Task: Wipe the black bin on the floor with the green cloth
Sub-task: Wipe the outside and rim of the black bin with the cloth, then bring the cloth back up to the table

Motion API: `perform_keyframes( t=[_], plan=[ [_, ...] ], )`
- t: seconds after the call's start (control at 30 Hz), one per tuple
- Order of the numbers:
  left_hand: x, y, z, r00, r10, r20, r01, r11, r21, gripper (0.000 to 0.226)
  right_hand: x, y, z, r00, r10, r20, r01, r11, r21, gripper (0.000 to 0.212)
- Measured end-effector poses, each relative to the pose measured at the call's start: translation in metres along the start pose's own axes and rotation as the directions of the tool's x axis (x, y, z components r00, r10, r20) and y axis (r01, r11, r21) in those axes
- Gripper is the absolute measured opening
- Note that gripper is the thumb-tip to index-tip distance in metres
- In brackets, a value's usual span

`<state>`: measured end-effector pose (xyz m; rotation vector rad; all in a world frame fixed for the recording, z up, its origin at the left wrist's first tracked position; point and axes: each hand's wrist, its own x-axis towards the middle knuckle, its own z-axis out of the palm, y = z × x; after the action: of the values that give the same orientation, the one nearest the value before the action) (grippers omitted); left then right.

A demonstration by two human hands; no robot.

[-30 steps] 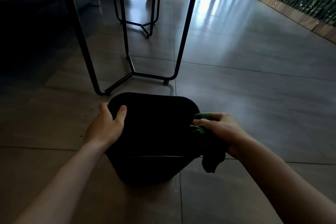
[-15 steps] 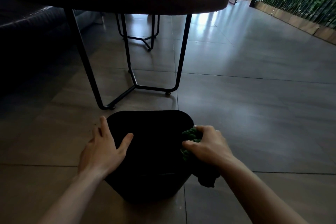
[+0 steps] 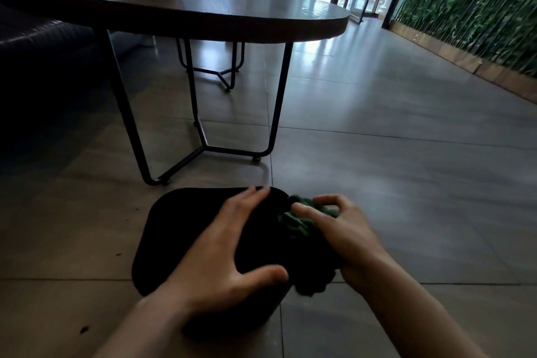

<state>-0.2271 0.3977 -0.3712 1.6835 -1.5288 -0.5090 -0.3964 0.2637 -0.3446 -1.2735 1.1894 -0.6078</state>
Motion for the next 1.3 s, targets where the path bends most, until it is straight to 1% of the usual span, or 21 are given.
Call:
perform_keyframes(
  t=[0.07,0.1,0.17,0.23,0.3,0.33,0.4,0.47,0.53,0.57,0.63,0.7,0.77,0.9,1.0,1.03,1.1,1.17,1.3],
  plan=[
    [0.000,0.010,0.016,0.998,0.016,0.060,-0.010,0.996,-0.088,0.119,-0.008,-0.001,0.010,0.989,0.080,0.123,-0.091,0.992,0.085,0.049],
    [0.000,0.013,0.022,0.998,0.012,0.055,-0.005,0.992,-0.128,0.121,-0.011,0.001,0.013,0.975,0.117,0.192,-0.139,0.984,0.110,0.048],
    [0.001,0.014,0.029,1.000,0.002,-0.019,-0.005,0.988,-0.155,0.115,-0.015,0.006,0.014,0.932,0.139,0.334,-0.210,0.959,0.189,0.051],
    [0.004,0.013,0.028,0.994,-0.004,-0.109,-0.010,0.993,-0.121,0.102,-0.017,0.010,0.008,0.893,0.064,0.445,-0.200,0.943,0.265,0.054],
    [0.005,0.013,0.023,0.988,0.001,-0.153,-0.015,0.996,-0.085,0.090,-0.017,0.013,-0.001,0.867,-0.037,0.497,-0.107,0.960,0.257,0.058],
    [0.006,0.014,0.020,0.987,0.016,-0.162,-0.027,0.997,-0.066,0.085,-0.017,0.013,-0.004,0.862,-0.080,0.501,-0.030,0.978,0.207,0.060],
    [0.006,0.018,0.014,0.983,0.059,-0.172,-0.064,0.998,-0.022,0.080,-0.015,0.012,-0.011,0.868,-0.165,0.469,0.160,0.986,0.051,0.058],
    [0.007,0.020,0.008,0.979,0.096,-0.178,-0.096,0.995,0.009,0.074,-0.012,0.007,-0.018,0.848,-0.268,0.458,0.341,0.936,-0.083,0.049],
    [0.008,0.020,0.003,0.979,0.112,-0.173,-0.110,0.994,0.022,0.067,-0.010,0.002,-0.025,0.802,-0.362,0.475,0.483,0.860,-0.161,0.040],
    [0.008,0.020,0.002,0.978,0.120,-0.172,-0.117,0.993,0.032,0.064,-0.009,0.001,-0.028,0.779,-0.408,0.476,0.550,0.810,-0.206,0.042],
    [0.008,0.019,0.000,0.972,0.136,-0.190,-0.120,0.988,0.093,0.055,-0.005,0.001,-0.031,0.734,-0.512,0.447,0.664,0.679,-0.313,0.050],
    [0.008,0.018,0.002,0.964,0.152,-0.219,-0.114,0.978,0.176,0.043,-0.003,0.005,-0.034,0.670,-0.595,0.444,0.743,0.552,-0.379,0.042],
    [0.008,0.020,0.006,0.960,0.170,-0.222,-0.119,0.967,0.226,0.035,-0.002,0.009,-0.034,0.628,-0.615,0.476,0.778,0.489,-0.395,0.031],
    [0.014,0.029,0.016,0.953,0.217,-0.211,-0.137,0.930,0.341,0.024,0.003,0.012,-0.041,0.619,-0.617,0.486,0.783,0.435,-0.444,0.022],
    [0.017,0.041,0.018,0.949,0.246,-0.196,-0.138,0.886,0.443,0.013,-0.002,0.002,-0.044,0.585,-0.655,0.478,0.794,0.344,-0.501,0.011],
    [0.020,0.047,0.018,0.950,0.242,-0.196,-0.127,0.876,0.465,0.011,-0.005,-0.007,-0.047,0.580,-0.660,0.478,0.790,0.312,-0.527,0.010],
    [0.021,0.059,0.017,0.953,0.232,-0.196,-0.102,0.853,0.512,0.010,-0.013,-0.022,-0.049,0.566,-0.650,0.507,0.782,0.227,-0.581,0.017],
    [0.025,0.073,0.010,0.956,0.227,-0.186,-0.090,0.829,0.552,0.010,-0.021,-0.041,-0.055,0.578,-0.605,0.547,0.765,0.171,-0.620,0.017],
    [0.039,0.115,-0.018,0.959,0.243,-0.143,-0.113,0.796,0.594,0.011,-0.040,-0.086,-0.064,0.650,-0.496,0.576,0.715,0.142,-0.684,0.018]
  ],
)
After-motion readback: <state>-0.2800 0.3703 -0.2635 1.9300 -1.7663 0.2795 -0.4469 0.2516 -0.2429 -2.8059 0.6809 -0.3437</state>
